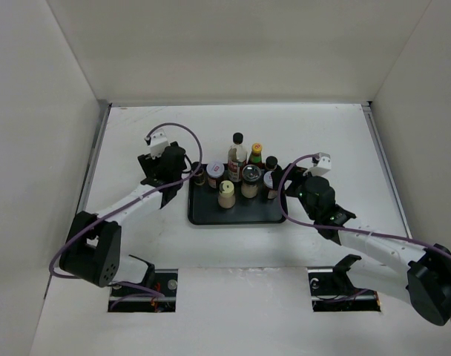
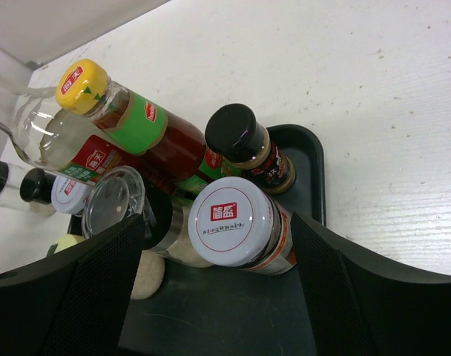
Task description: Organize the condiment bottles
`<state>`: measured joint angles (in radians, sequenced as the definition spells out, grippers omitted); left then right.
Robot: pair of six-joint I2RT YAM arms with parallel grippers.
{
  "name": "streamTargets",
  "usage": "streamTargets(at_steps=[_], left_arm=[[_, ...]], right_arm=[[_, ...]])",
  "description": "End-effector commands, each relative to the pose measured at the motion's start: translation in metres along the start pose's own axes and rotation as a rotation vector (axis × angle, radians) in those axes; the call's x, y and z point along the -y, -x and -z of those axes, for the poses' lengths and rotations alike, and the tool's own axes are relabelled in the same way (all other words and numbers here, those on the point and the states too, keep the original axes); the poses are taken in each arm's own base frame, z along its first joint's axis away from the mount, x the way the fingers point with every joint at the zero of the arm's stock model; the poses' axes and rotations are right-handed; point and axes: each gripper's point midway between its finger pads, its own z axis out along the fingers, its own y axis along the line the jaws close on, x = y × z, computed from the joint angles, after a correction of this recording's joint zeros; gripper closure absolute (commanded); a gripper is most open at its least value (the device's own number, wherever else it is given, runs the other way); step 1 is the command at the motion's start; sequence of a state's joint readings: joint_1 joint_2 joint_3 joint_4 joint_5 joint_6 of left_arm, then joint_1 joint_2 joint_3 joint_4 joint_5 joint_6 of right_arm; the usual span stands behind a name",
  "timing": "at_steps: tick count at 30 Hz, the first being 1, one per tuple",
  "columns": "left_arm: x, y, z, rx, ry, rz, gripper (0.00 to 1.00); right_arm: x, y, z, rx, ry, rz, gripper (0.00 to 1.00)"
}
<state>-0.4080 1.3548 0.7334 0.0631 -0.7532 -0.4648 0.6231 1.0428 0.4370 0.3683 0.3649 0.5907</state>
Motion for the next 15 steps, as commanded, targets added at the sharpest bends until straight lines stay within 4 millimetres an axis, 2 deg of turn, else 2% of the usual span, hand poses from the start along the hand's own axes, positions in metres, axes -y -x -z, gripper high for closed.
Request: streamTargets(at_steps=[1, 11, 15], left_arm=[[0.006, 0.033, -0.007, 0.057, -0.008, 0.09, 0.25], [-0.001, 0.033, -0.017, 0.068, 0.009, 0.132, 0.24], [-0.009, 0.035, -0.031, 0.062, 0.035, 0.142, 0.24]], right_arm=[[-0.015, 0.015, -0.003, 0.044, 0.05, -0.022, 0.16], [-0.017, 0.015, -0.005, 0.043, 0.049, -0.012, 0.16], [-0.016, 0.011, -0.006, 0.031, 0.048, -0.013, 0.16]])
